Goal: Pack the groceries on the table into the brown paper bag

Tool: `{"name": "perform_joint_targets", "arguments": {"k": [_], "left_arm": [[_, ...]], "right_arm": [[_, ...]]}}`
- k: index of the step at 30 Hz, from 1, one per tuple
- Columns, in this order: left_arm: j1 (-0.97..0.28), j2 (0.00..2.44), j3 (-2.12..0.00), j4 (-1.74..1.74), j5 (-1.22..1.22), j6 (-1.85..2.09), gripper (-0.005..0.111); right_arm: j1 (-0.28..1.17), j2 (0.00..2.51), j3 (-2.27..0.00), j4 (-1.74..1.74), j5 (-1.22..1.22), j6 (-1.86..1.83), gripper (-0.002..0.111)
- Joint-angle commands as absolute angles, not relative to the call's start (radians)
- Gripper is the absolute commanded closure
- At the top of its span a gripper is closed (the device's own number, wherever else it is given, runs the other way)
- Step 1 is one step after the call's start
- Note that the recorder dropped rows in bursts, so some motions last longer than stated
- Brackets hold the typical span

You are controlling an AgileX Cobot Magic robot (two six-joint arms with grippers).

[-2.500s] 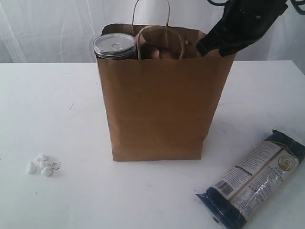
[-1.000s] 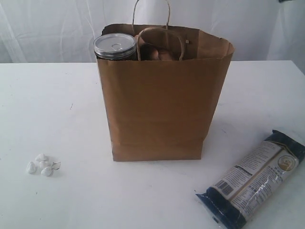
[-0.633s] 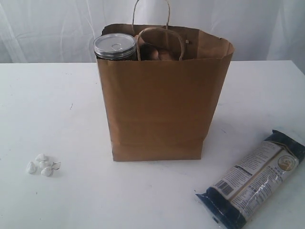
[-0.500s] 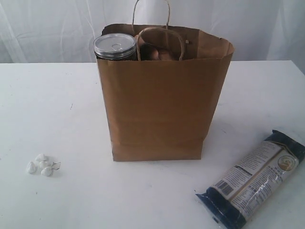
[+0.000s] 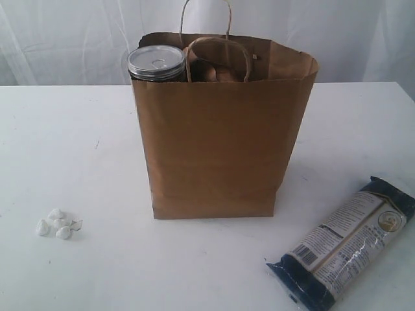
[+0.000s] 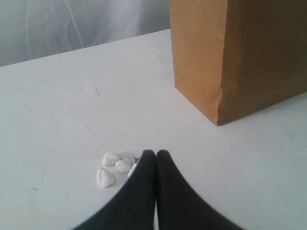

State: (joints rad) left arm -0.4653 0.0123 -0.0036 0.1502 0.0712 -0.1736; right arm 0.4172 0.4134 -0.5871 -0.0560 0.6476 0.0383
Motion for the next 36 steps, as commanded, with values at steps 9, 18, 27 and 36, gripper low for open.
{"name": "perform_joint_targets", "arguments": {"k": [9, 18, 27, 36], "left_arm": [[-0.471, 0.007, 0.0, 0.154, 0.077, -0.18, 0.107], [-0.471, 0.007, 0.0, 0.154, 0.077, -0.18, 0.107], [-0.471, 0.007, 0.0, 0.154, 0.077, -0.18, 0.107], [-0.471, 0.007, 0.0, 0.154, 0.077, -0.18, 0.107]], "right_arm": [[0.408, 0.263, -0.173, 0.013, 0.281, 0.041, 0.108], [0.294, 0.128, -0.046, 0.012, 0.218, 0.041, 0.108], [0.218, 0.031, 0.0, 0.01, 0.202, 0.041, 0.108], [0.218, 0.026, 0.0, 0.0, 0.231, 0.041, 0.108]]}}
